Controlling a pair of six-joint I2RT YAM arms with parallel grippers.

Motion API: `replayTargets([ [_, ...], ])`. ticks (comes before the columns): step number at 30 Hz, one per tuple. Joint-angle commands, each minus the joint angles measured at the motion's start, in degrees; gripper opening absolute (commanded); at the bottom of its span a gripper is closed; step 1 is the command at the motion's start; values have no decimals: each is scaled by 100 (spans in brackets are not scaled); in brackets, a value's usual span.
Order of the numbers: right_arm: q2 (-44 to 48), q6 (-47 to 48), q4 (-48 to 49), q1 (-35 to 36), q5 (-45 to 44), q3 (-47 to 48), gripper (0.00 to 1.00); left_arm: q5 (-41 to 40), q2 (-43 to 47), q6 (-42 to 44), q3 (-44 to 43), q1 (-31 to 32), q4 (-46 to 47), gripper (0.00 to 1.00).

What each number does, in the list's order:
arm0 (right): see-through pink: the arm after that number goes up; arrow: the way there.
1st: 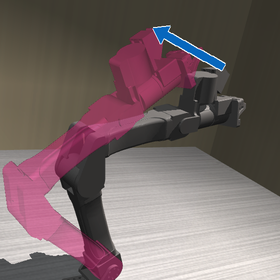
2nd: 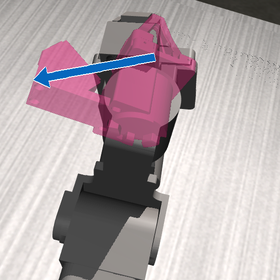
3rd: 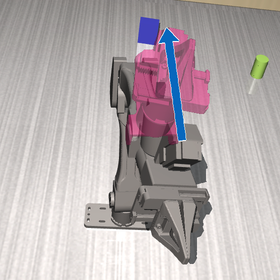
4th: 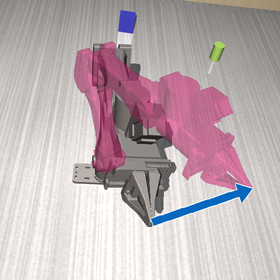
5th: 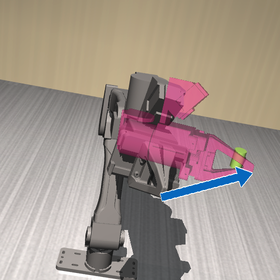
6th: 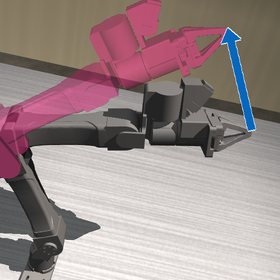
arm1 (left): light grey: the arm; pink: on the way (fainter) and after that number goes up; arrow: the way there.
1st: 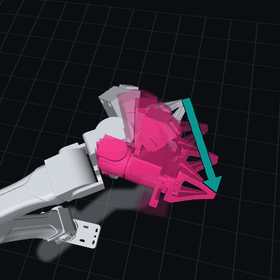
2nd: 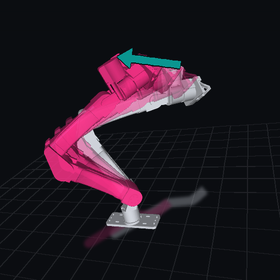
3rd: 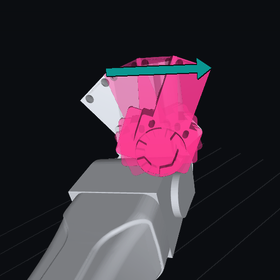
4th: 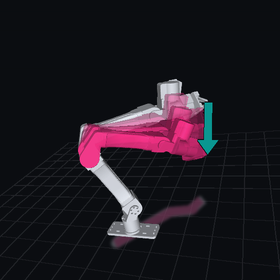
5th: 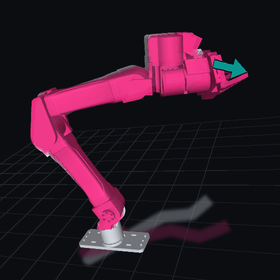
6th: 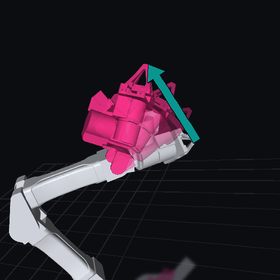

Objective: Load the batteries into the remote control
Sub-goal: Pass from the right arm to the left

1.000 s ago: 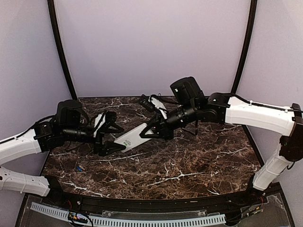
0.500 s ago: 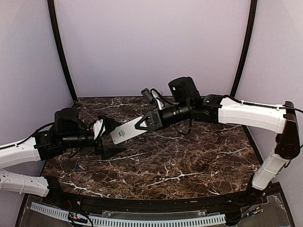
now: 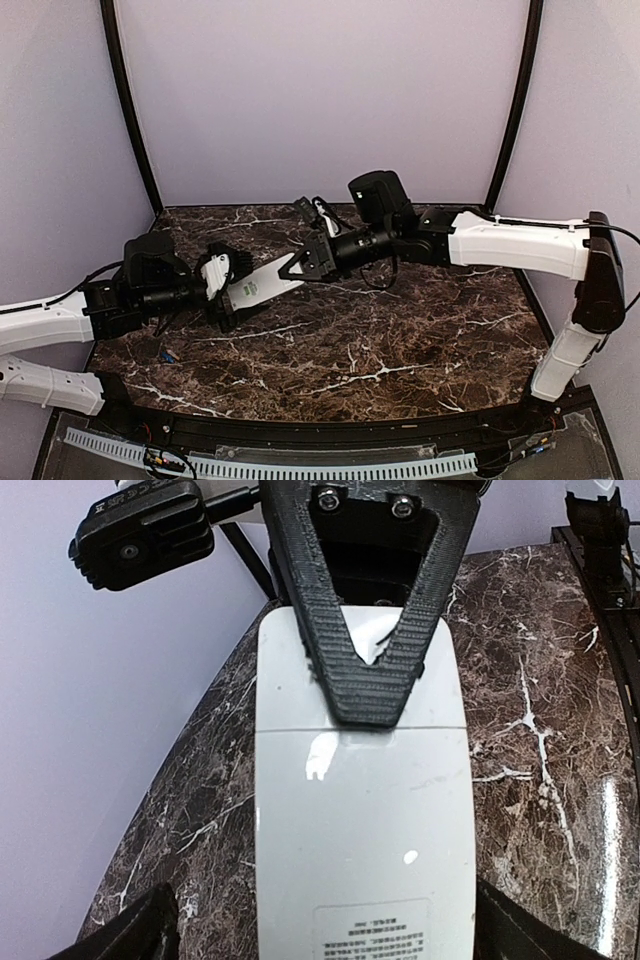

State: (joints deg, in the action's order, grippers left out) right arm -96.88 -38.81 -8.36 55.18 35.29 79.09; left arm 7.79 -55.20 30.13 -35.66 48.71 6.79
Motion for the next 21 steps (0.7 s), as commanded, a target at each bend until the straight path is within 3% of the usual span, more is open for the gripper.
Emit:
replayTargets([
  [1,40,-301,672,-65,215,-179,0,-94,-19,149,126,22,108,95],
  [4,16,-287,670,-80,242,-187,0,-96,-46,100,61,25,50,85],
  [9,-3,-280,698,-112,264,-260,0,235,26,67,37,19,-15,54],
  [13,-6,-141,529,-159,189,-245,0,640,186,-102,82,24,-21,24],
  [14,-5,-60,401,-165,104,-222,0,688,229,-196,79,22,-33,13],
  [16,17,118,52,-174,-167,-193,13,708,252,-309,8,24,-133,1],
  [18,61,286,-212,-174,-435,-228,27,679,215,-422,-87,25,-323,0],
  [21,54,541,-451,-181,-822,-300,35,645,138,-589,-155,25,-548,0],
])
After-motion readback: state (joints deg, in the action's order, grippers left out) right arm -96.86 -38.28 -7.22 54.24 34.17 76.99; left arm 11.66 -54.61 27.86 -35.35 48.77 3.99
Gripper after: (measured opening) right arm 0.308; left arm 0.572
